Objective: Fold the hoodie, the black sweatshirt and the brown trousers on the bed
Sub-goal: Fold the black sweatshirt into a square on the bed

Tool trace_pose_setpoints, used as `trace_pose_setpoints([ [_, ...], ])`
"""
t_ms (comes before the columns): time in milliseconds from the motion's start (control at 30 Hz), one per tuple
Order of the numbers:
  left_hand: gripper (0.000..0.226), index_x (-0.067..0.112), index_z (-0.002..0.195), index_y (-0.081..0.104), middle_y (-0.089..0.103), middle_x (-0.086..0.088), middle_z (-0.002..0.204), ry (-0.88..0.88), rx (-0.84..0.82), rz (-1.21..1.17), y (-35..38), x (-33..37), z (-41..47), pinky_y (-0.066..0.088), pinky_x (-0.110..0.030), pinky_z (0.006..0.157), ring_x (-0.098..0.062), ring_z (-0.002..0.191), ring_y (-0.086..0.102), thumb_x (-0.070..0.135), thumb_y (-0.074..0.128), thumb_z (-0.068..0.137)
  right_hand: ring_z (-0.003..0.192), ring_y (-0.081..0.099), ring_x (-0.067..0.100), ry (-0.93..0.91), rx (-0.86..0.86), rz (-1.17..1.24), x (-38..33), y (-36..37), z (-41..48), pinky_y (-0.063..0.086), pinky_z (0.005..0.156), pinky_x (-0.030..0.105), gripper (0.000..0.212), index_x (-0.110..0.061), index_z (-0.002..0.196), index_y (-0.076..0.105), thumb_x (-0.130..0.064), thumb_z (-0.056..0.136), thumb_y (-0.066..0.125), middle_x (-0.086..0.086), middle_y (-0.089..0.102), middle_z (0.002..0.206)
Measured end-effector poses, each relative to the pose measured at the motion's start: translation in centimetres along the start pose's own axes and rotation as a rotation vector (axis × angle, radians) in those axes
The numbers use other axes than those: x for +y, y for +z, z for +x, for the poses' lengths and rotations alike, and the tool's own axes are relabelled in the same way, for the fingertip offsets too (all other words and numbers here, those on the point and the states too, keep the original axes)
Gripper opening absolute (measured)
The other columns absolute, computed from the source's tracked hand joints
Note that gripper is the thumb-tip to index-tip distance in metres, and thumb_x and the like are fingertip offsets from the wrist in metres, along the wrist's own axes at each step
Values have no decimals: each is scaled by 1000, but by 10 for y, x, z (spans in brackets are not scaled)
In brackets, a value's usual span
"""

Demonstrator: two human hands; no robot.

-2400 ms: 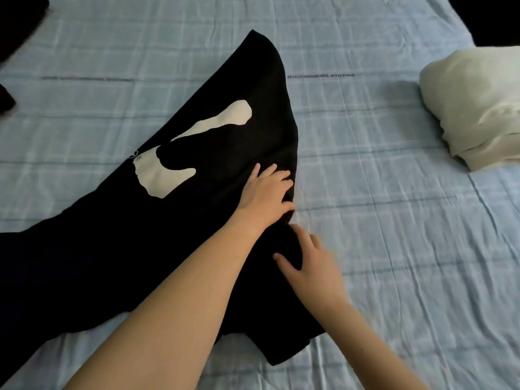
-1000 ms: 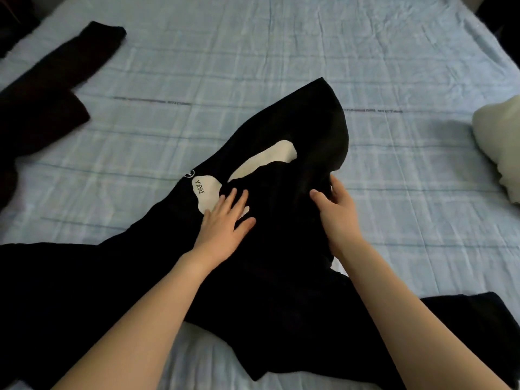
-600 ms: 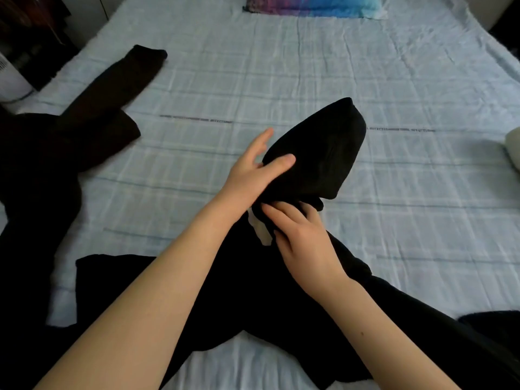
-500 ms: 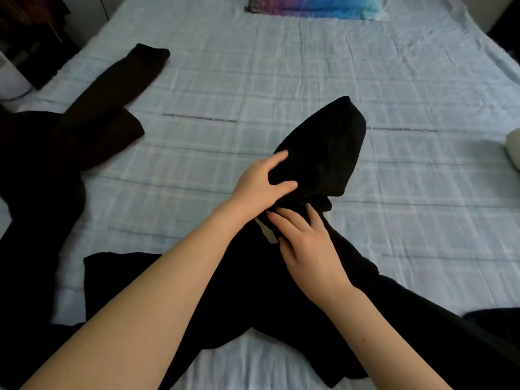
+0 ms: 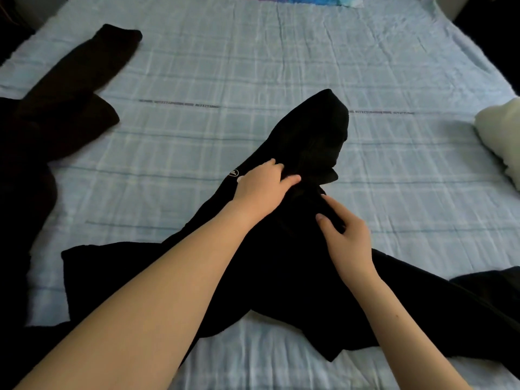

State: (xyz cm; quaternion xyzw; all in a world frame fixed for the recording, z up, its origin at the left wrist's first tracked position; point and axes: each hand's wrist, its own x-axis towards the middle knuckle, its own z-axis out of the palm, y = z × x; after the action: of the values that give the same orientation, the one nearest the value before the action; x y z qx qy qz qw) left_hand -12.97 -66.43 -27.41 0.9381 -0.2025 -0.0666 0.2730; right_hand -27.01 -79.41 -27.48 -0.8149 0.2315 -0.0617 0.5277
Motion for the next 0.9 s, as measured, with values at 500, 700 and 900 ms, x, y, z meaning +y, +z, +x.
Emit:
trace_pose_setpoints([
  [500,28,16,128,59,66,-5,122,-732,325,-1538,-1,-92,-82,59,-33,81,-18,106,66,12,52,101,136,40,16,-225,112,-385,-16,15,-21,36,107,31,57,-25,148,44,-33,95,61,-6,43,148],
  [700,27,29,116,64,72,3,111,-637,329,-1517,-2,-82,-78,59,-30,77,-12,97,71,11,55,99,135,41,32,-197,56,-797,-45,31,22,25,118,48,60,-14,129,63,-58,89,60,6,65,127],
  [900,30,33,120,65,71,4,118,-456,279,-1506,-4,-79,-68,58,-29,79,-15,108,68,14,57,98,77,60,8,-322,148,-487,-40,15,42,40,107,45,17,-21,79,66,-21,95,60,-12,56,64],
])
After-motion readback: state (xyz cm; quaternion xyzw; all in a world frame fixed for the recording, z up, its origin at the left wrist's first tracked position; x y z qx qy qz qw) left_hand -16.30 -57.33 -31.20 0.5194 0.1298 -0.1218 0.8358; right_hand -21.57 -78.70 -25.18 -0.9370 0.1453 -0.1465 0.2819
